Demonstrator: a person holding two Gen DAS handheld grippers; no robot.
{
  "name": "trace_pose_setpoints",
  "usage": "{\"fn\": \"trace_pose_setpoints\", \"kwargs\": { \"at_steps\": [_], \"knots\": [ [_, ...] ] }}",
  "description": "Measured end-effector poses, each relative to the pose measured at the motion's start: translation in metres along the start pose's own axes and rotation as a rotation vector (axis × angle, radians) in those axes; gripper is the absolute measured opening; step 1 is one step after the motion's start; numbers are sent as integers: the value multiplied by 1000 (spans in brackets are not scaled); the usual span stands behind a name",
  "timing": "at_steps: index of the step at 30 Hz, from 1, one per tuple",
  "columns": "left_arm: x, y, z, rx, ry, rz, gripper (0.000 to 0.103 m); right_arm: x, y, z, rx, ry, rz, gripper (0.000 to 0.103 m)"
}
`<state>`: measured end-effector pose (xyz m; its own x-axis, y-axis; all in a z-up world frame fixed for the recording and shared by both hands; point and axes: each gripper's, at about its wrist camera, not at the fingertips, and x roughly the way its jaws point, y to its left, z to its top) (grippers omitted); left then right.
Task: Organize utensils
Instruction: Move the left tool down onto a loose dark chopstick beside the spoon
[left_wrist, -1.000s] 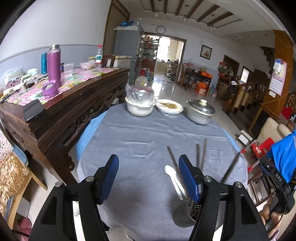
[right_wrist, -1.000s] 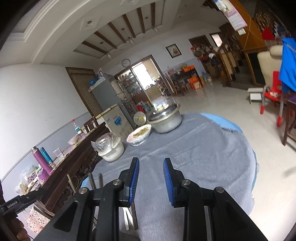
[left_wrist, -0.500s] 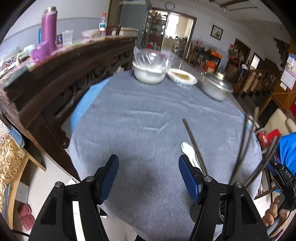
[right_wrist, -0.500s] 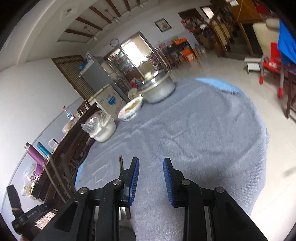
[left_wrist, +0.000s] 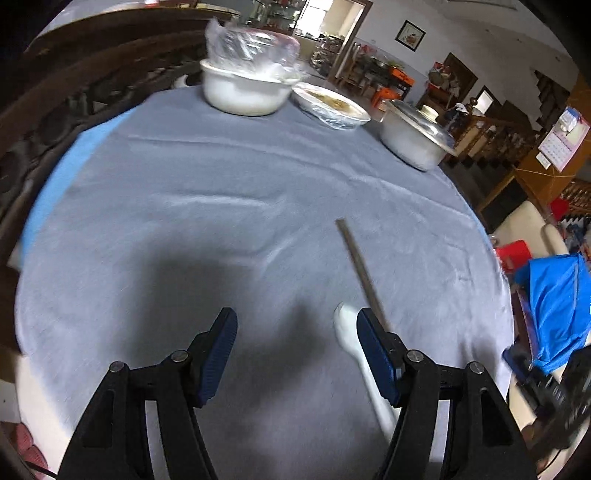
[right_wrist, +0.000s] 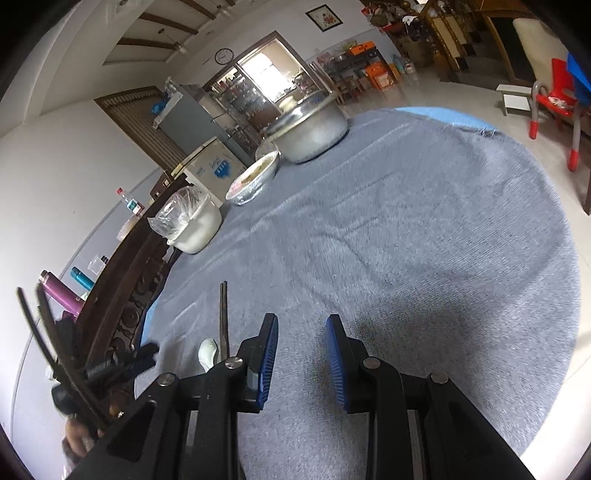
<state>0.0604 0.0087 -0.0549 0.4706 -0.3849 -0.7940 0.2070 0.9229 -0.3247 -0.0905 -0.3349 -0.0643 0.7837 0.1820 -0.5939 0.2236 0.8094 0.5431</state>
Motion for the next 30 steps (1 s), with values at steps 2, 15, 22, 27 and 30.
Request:
{"fn": "trace_pose_setpoints", "kwargs": {
  "at_steps": [2, 15, 22, 27, 30],
  "knots": [
    [11, -8, 9, 16, 5, -2, 68, 4, -2, 1, 4, 8, 5, 29],
    [64, -56, 32, 172, 70, 78, 68, 16, -6, 5, 9, 21, 38, 29],
    [83, -53, 31, 168, 118, 113, 59, 20, -10, 4, 16, 29, 41, 29],
    [81, -52, 36, 169, 104, 115, 58, 25, -13, 5, 26, 36, 39, 29],
    [82, -56, 39, 182, 109, 121, 58, 27, -13, 4, 25, 39, 40, 29]
  ]
}}
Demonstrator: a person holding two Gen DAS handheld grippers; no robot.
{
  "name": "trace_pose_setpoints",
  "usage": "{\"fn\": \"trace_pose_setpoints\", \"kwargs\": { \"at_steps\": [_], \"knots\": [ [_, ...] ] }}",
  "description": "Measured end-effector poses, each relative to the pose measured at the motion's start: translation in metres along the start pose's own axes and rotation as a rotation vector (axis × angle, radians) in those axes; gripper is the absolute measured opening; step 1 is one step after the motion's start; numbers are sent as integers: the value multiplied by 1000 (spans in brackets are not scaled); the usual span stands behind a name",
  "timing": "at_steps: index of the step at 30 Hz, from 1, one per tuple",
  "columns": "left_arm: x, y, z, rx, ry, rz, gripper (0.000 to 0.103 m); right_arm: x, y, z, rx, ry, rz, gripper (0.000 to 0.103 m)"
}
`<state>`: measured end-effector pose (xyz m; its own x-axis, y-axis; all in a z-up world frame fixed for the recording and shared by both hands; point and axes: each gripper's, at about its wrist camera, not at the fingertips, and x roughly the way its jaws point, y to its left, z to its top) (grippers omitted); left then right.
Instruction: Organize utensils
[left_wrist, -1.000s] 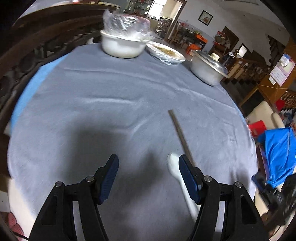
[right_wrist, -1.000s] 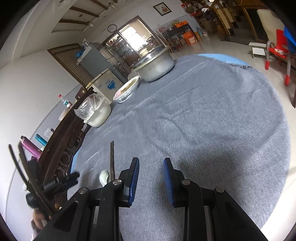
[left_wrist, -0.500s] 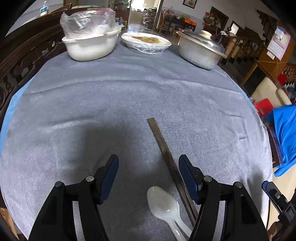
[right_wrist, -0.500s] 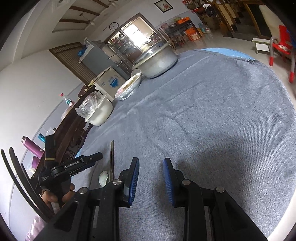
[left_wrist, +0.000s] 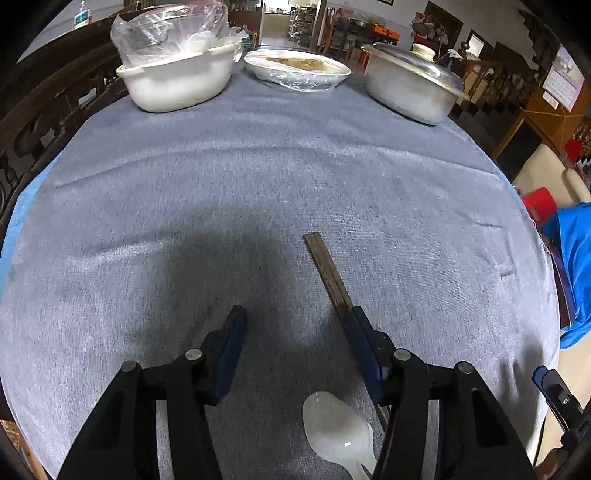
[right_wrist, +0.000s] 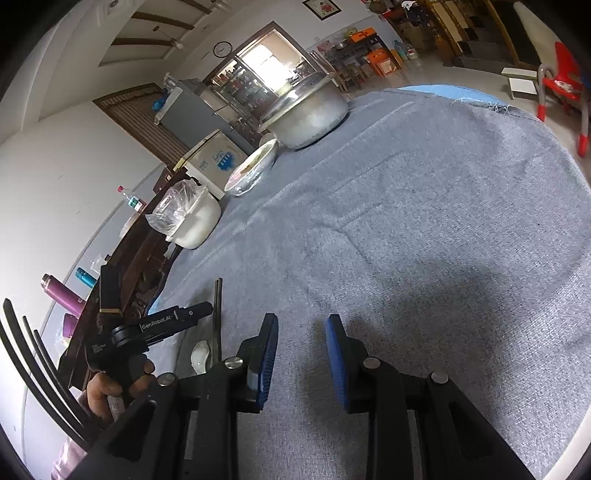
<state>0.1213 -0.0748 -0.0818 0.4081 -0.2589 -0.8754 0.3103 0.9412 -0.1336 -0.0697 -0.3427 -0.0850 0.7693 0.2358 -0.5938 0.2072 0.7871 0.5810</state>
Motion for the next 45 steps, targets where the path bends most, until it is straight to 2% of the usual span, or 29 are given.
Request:
{"fn": "trace_pose_setpoints", "kwargs": {
  "at_steps": [5, 8, 9, 10, 14, 16, 18, 21, 28, 35, 38, 42, 45],
  "knots": [
    [-1, -6, 1, 44, -16, 18, 55, 4, 2, 1, -6, 5, 0, 29],
    [3, 4, 2, 39, -26, 10, 38, 6, 0, 2, -3, 6, -2, 29],
    [2, 7, 2, 45, -30, 41, 23, 7, -1, 2, -1, 7, -2, 29],
    [4, 7, 3, 51, -29, 53, 13, 8, -2, 2, 1, 9, -3, 29],
    [4, 12, 6, 11, -13, -4, 14, 11, -2, 3, -1, 13, -3, 29],
    [3, 16, 5, -33, 3, -82, 14, 14, 0, 3, -9, 18, -3, 29],
    [1, 14, 4, -44, 3, -116, 14, 17, 2, 3, -15, 22, -2, 29],
    [3, 2, 3, -6, 3, -100, 14, 21, 4, 1, -22, 30, -1, 29],
    [10, 2, 10, -32, -1, -122, 14, 28, 6, 0, -33, 40, -2, 29],
    [15, -12, 14, 17, -30, -95, 15, 31, 6, -2, -37, 36, -2, 29],
    [22, -17, 20, 22, -24, -125, 20, 30, 7, -3, -49, 22, 8, 29],
    [28, -35, 22, 104, -27, -60, 20, 29, 8, -2, -51, 9, 12, 29],
    [28, -21, 21, 58, -6, -114, 15, 29, 7, -2, -47, 1, 17, 29]
  ]
}}
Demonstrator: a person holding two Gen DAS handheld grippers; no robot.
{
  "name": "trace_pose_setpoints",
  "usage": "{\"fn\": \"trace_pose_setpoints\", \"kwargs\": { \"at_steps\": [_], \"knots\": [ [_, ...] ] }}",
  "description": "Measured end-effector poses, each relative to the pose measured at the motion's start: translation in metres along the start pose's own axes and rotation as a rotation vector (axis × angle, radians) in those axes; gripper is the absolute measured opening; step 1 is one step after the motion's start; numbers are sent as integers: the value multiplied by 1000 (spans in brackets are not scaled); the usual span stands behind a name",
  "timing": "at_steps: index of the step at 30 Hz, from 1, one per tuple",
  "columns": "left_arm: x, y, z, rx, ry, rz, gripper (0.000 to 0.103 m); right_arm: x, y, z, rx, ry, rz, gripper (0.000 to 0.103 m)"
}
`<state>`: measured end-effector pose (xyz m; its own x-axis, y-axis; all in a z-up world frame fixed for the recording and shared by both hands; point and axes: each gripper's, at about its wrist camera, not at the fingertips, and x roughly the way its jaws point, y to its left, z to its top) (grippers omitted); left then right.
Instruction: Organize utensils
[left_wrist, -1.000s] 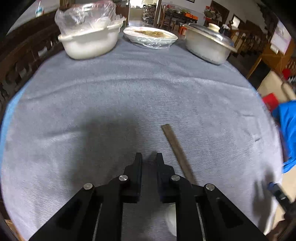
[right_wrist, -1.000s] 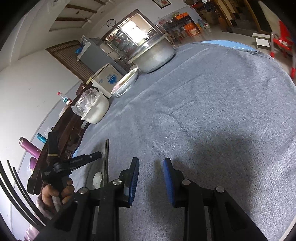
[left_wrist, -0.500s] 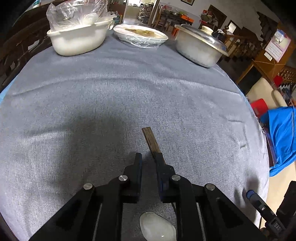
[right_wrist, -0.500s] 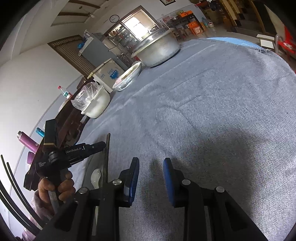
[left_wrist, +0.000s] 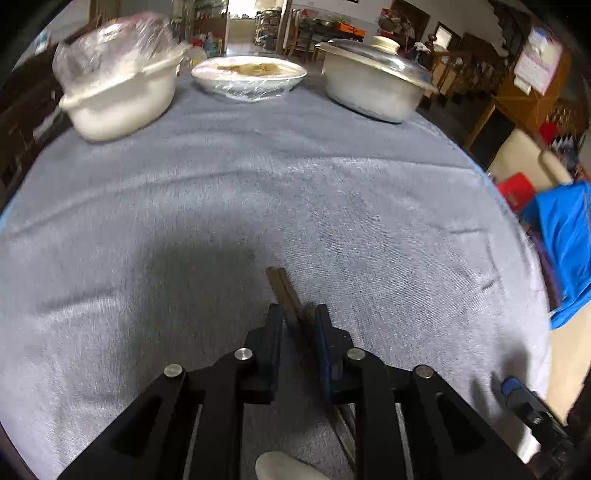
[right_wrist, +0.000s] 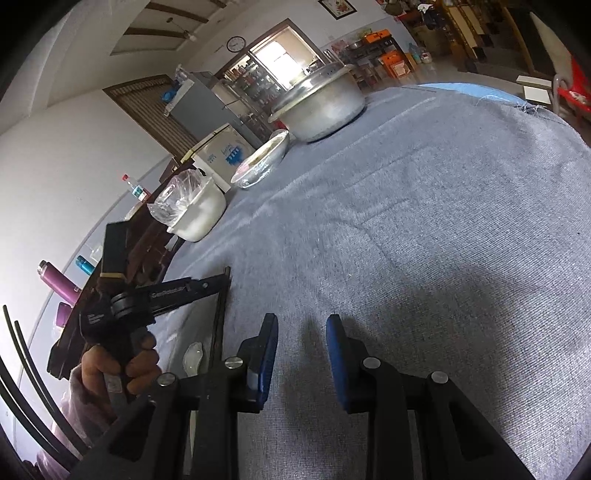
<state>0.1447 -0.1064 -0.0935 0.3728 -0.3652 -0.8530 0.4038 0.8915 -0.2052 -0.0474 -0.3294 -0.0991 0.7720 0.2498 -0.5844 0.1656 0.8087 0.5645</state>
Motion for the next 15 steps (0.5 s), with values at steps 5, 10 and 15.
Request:
{"fn": "trace_pose_setpoints", "kwargs": {
  "at_steps": [5, 10, 15],
  "knots": [
    [-6, 14, -5, -65, 15, -63, 14, 1, 0, 0, -2, 4, 0, 29],
    [-14, 25, -13, -97, 7, -89, 14, 1, 1, 0, -13, 5, -9, 29],
    [-11, 16, -10, -68, 10, -53, 15, 2, 0, 0, -3, 3, -16, 29]
  ]
}}
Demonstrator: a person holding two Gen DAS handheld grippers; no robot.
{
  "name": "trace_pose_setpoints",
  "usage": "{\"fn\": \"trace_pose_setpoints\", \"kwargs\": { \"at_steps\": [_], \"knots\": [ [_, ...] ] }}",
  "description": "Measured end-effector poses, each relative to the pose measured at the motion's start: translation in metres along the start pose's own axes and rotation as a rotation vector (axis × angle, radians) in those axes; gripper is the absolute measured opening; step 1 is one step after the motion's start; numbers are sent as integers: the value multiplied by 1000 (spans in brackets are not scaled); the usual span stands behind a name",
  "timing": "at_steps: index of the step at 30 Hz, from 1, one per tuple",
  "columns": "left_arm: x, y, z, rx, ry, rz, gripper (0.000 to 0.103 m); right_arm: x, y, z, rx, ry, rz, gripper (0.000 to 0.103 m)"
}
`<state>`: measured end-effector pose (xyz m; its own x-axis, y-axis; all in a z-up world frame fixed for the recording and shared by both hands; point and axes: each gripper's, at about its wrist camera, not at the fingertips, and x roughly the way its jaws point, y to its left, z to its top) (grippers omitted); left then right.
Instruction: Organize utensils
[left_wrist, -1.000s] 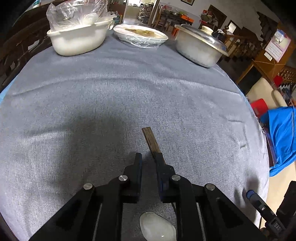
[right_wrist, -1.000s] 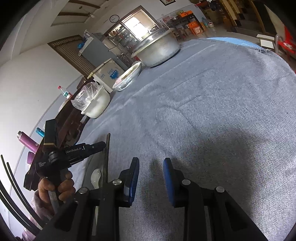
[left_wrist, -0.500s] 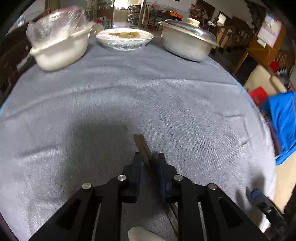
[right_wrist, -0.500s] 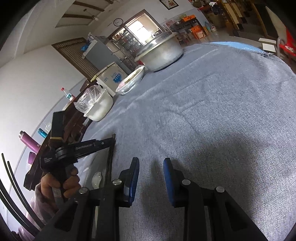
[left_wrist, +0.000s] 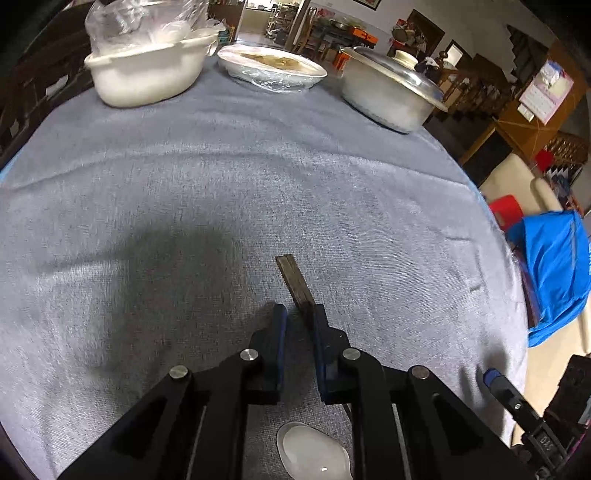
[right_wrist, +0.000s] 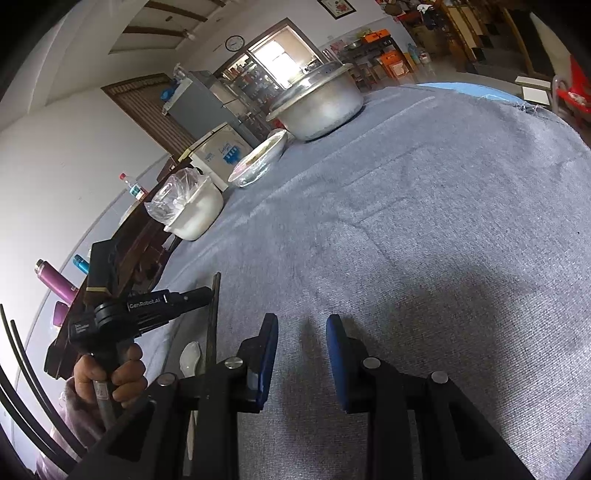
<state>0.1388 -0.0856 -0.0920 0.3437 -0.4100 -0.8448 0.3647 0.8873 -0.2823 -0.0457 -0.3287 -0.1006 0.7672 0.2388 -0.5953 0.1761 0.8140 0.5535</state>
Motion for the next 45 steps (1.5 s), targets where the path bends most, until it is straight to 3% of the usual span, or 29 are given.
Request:
{"fn": "trace_pose_setpoints", "kwargs": {
  "at_steps": [10, 15, 18, 21, 24, 28, 36, 45],
  "knots": [
    [7, -10, 10, 85, 12, 19, 16, -2, -8, 0, 35, -5, 16, 29],
    [14, -28, 13, 166, -3, 68, 16, -4, -10, 0, 39, -9, 21, 29],
    [14, -23, 16, 153, 7, 29, 15, -3, -9, 0, 34, -3, 16, 29],
    [10, -23, 10, 179, 5, -80, 13, -2, -8, 0, 29, -3, 10, 29],
    [1, -28, 5, 227, -30, -63, 13, -1, -5, 0, 17, -7, 2, 29],
    [-12, -9, 5, 154, -22, -45, 13, 0, -1, -1, -7, -6, -9, 29],
    [-46, 20, -36, 97, 32, -2, 14, 3, 2, -1, -32, 2, -7, 29],
    [-55, 7, -86, 167, 69, 19, 16, 3, 2, -1, -35, -4, -12, 29]
  ]
}}
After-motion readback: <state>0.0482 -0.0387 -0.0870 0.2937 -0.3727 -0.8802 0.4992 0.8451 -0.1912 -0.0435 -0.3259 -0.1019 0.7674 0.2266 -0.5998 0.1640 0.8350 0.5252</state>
